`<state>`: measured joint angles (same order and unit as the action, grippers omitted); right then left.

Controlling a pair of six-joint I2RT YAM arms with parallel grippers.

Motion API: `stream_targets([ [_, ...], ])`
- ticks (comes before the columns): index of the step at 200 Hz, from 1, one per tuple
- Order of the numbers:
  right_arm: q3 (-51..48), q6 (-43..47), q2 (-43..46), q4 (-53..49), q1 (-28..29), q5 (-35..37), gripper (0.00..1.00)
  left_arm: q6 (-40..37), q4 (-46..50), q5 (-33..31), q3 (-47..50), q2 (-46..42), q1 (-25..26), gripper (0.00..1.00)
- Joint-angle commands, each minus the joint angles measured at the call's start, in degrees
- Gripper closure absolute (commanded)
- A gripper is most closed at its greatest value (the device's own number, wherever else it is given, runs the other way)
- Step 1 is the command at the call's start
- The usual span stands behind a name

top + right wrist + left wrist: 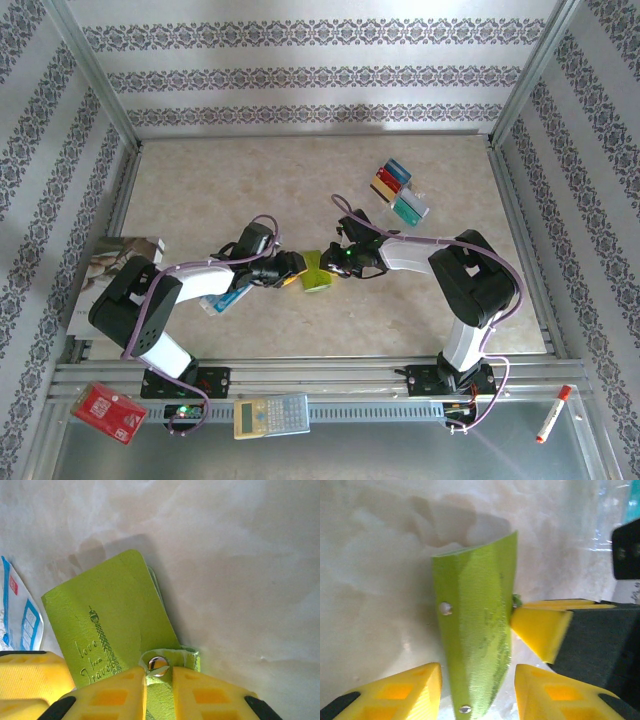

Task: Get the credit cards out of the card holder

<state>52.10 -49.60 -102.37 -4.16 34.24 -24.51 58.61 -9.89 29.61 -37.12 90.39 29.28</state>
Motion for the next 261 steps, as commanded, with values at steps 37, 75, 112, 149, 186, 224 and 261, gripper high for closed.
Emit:
stream_targets([
  [37, -2.09, 0.05, -2.83, -3.14, -0.49, 2.89, 0.78, 0.55, 2.04, 0.35, -0.79, 2.25, 0.49, 0.56],
  [75, -2.15, 0.03, -3.13, -2.56, -0.71, 2.38, 0.79, 0.8, -2.85, 5.48, -2.68, 5.12, 0.46, 0.62],
  [112, -2.1, -0.06, -2.84, -1.91, -0.85, 2.19, 0.79, 1.86, -7.8, 6.61, -2.81, 5.32, 0.44, 0.68],
  [149, -1.4, 1.2, -1.97, -2.38, -0.96, 2.27, 0.78, 1.77, -7.76, 5.87, -2.91, 5.42, 0.44, 0.7],
  [186, 0.34, 5.36, 0.75, -5.28, -0.94, 4.1, 0.76, 1.77, -8.12, 4.48, -1.93, 5.2, 0.45, 0.85],
  [224, 2.2, 10.21, 6.97, -7.29, -0.85, 7.81, 0.61, 1.01, -8.44, 3.35, -0.66, 3.5, 0.48, 0.96],
  [261, 4.22, 13.6, 8.45, -9.48, 0.03, 10.1, 0.56, -1.17, -6.15, 3.19, -1.15, 1.63, 0.48, 1.0],
])
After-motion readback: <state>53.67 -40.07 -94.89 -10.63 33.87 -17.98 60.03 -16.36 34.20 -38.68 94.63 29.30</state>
